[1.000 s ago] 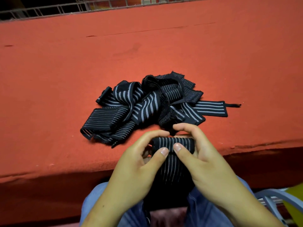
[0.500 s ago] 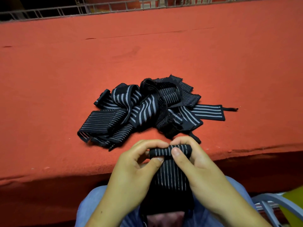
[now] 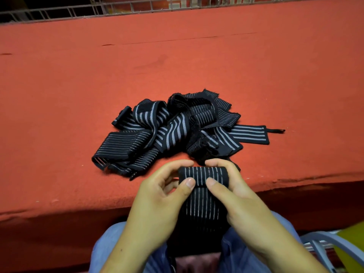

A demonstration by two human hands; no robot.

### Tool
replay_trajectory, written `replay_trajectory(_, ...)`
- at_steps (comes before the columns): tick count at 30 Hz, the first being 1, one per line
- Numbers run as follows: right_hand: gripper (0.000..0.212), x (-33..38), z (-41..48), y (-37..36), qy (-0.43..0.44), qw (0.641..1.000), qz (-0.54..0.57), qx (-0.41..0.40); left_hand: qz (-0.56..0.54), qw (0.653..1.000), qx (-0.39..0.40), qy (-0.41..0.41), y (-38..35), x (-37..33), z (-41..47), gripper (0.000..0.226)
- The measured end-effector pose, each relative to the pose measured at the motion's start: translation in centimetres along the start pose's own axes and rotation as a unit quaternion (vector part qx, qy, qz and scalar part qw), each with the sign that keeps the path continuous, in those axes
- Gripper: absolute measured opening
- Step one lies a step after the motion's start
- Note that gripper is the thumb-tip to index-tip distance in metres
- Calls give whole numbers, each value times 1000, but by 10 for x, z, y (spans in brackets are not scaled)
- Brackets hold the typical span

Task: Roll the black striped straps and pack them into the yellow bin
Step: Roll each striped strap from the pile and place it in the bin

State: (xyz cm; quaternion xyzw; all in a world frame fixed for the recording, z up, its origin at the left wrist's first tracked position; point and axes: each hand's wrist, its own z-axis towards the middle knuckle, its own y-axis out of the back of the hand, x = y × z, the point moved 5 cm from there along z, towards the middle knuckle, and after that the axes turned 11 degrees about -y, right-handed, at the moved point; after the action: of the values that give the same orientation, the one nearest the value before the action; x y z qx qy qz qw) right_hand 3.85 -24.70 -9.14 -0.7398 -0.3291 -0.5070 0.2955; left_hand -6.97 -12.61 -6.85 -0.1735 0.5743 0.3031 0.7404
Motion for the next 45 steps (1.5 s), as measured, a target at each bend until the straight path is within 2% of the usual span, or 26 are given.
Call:
replay_trajectory(2, 24, 0, 0, -2, 12, 1000, -12, -11, 24, 999, -4, -20, 1, -3, 0, 36)
replay_trajectory(4, 38, 3, -1, -2, 27, 999, -16, -20, 33, 999, 1, -27, 0, -5, -2, 34)
replay_trajectory(5, 38, 5, -1, -2, 37, 999, -16, -23, 37, 999, 5, -31, 0, -5, -3, 32)
replay_trajectory(10, 22, 3, 0, -1, 28, 999, 34, 5, 13, 1000, 21, -17, 0, -6, -3, 29)
replay_trajectory(13, 22, 1, 0, -1, 23, 999, 36, 31, -27, 999, 21, -3, -1, -8, -4, 22)
replay_trajectory(16, 26, 2, 1, 0, 32, 999, 6, 32, -51, 999, 5, 5, -4, -9, -6, 27)
replay_trajectory(18, 27, 0, 3, 0, 33, 999, -6, 29, -44, 999, -14, 3, -3, -7, -4, 19)
replay_trajectory(20, 31, -2, 6, -2, 27, 999, -15, 17, -27, 999, -32, -1, 1, -3, -1, 13)
replay_trajectory(23, 54, -5, 11, -5, 32, 999, -43, -12, 13, 999, -38, -16, 4, -1, 0, 20)
replay_trajectory(24, 55, -7, 12, -5, 38, 998, -42, -23, 19, 999, -39, -20, 4, -2, 0, 23)
replay_trajectory(27, 31, -10, 15, -5, 47, 998, -9, -38, 1, 999, -43, -13, 2, 0, -1, 32)
replay_trajectory(30, 23, -11, 15, -3, 49, 998, -3, -33, -66, 996, -57, 16, -3, 4, -3, 45)
replay_trajectory(34, 25, -10, 14, 0, 50, 998, -24, -13, -84, 994, -57, 42, -4, 16, -5, 43)
replay_trajectory(39, 26, -15, 10, -2, 40, 999, -24, 12, -54, 997, -48, 16, -2, 19, -11, 37)
replay_trajectory(41, 25, -19, 10, -5, 25, 999, -23, 6, -44, 998, -51, 4, 0, 19, -14, 38)
replay_trajectory(45, 37, -29, 9, -9, 10, 1000, -16, -19, -38, 999, -36, -3, 1, 18, -20, 39)
